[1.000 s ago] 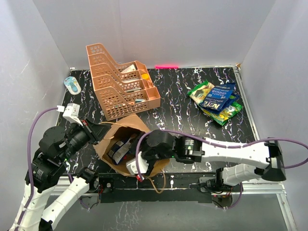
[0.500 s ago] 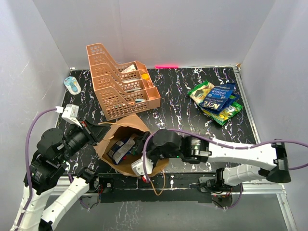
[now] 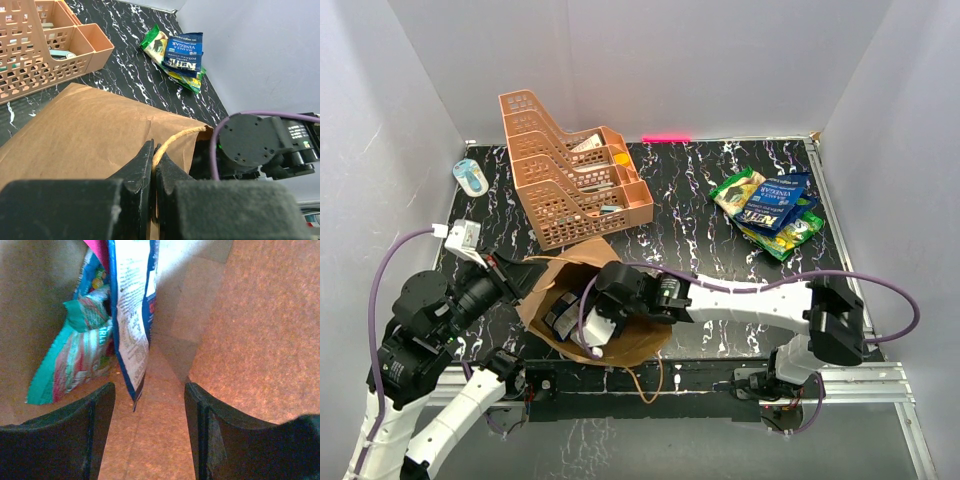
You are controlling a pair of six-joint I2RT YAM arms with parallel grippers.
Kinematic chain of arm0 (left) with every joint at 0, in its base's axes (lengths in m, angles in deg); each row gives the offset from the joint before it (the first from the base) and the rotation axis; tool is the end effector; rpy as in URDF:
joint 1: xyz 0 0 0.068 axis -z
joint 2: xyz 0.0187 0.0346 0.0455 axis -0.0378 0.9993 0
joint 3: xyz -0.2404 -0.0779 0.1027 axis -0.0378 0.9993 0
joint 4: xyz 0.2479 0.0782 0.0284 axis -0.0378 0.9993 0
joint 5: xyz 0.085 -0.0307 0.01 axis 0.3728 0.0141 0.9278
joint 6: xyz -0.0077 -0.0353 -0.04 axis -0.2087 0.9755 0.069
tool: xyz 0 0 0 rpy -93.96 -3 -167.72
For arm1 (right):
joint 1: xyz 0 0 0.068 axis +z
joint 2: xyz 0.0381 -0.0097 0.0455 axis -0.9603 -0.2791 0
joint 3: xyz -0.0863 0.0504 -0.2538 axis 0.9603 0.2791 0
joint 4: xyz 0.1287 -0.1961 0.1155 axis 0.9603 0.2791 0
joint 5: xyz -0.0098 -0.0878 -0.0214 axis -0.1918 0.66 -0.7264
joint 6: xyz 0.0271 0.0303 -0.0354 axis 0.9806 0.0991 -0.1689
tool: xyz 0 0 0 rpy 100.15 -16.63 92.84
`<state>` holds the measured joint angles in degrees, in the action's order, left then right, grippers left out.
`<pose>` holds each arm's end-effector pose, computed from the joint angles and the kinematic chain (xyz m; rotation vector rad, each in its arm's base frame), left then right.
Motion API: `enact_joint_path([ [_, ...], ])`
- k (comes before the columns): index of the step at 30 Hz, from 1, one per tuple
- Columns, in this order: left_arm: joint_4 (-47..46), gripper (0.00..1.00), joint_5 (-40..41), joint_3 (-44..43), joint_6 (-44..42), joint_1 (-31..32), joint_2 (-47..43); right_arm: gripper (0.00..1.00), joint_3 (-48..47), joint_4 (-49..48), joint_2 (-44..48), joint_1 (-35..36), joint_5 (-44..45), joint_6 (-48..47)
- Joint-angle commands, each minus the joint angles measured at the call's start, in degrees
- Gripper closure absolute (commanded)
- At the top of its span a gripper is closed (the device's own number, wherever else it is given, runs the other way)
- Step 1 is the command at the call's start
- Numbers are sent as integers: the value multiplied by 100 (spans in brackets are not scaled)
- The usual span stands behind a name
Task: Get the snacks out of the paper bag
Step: Take out the snack from the paper bag.
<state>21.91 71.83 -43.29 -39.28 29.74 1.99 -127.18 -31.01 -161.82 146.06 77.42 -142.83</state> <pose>0.0504 -0.0316 0.4066 0.0384 1.6917 -0.9010 0.1028 0.3182 0.2647 -2.3122 0.6175 -0.0854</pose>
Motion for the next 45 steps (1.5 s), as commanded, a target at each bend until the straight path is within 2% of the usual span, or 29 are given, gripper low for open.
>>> enact_joint_path([
  [1,-24,100,-19,-89,-96,11,-118,40,-520,-153,-256,-85,234,-470],
  [8,49,100,23,-141,-145,11,-168,43,-575,-239,-625,-90,457,-639],
  [11,69,100,30,-170,-166,11,-177,40,-564,-238,-738,-91,518,-675],
  [15,28,100,-40,-123,-152,11,-199,37,-617,-496,-966,-91,593,-669],
  [20,-31,100,-113,-71,-118,11,-221,39,-705,-922,-1452,-143,559,-641],
  [23,-22,100,-117,-110,-114,11,-212,46,-767,-1219,-1645,-172,633,-624],
  [29,40,100,-93,-131,-102,11,-211,85,-686,-1442,-1417,-193,330,-561],
  [31,20,100,-108,-100,-96,11,-219,92,-615,-1358,-1267,-204,164,-524],
  [45,-41,100,-20,240,-35,11,-300,93,-69,-1121,484,-207,-881,893],
])
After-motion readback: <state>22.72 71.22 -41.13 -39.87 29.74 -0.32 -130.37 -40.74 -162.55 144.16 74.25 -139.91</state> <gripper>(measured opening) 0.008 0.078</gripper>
